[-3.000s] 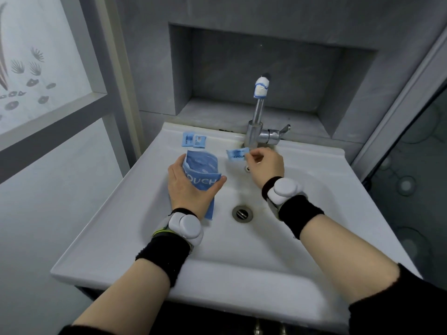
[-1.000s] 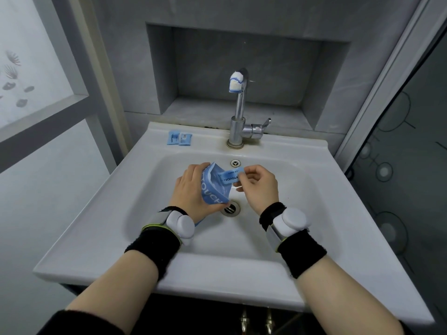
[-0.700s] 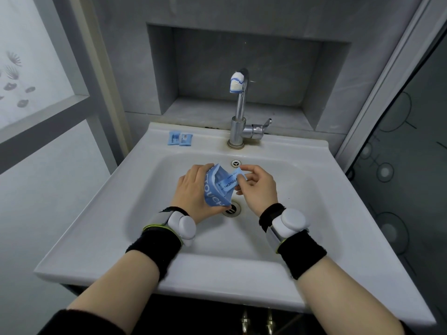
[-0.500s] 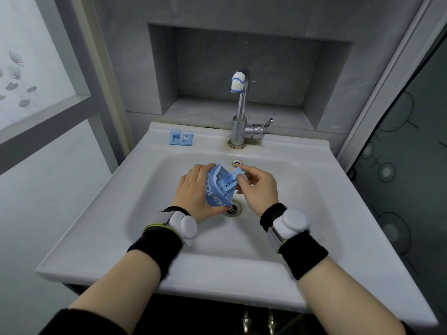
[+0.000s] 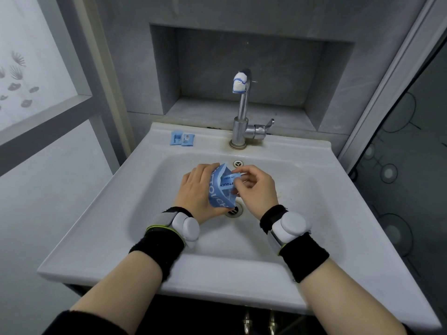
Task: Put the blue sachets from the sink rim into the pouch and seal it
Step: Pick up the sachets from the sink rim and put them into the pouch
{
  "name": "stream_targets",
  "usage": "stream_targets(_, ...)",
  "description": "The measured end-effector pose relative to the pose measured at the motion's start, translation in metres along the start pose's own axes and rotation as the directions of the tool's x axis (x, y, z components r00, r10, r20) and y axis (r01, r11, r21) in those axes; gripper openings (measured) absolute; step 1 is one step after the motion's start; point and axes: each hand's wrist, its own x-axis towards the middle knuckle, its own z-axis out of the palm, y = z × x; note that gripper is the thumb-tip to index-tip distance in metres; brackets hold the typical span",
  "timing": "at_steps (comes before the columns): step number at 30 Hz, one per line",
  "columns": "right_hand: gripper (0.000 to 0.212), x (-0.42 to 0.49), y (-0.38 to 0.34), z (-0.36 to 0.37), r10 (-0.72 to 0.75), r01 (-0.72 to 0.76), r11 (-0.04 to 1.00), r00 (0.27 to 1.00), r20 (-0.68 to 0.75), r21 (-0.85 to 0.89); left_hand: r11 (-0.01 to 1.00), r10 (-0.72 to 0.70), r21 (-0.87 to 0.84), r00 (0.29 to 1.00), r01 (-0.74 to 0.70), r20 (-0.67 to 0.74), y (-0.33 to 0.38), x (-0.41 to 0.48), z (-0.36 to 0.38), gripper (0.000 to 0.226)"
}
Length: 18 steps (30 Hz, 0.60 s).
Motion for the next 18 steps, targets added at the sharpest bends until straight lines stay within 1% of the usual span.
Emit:
stream_targets(9, 0.018, -0.0038, -0.0046, 0.0011, 0.01, -0.01, 1.0, 0.999, 0.037, -0.009, 0.999, -0.009, 0.035, 0.999, 0.008, 0.032, -0.0023, 0.0006, 0.0017, 0.097)
stream_targets(14, 0.014, -0.0058, -0.0072, 0.0016, 0.034, -0.035, 0.999, 0.996, 0.078, 0.001, 1.0, 0.001, 0.026, 1.0, -0.001, 0.015, -0.0036, 0.0002, 0.0022, 0.096)
stream_targets(18, 0.018, -0.0069, -0.0085, 0.001, 0.044, -0.043, 0.999, 0.993, 0.107, -0.009, 1.0, 0.002, 0.026, 1.0, -0.002, 0.014, -0.0043, 0.0006, 0.0034, 0.097)
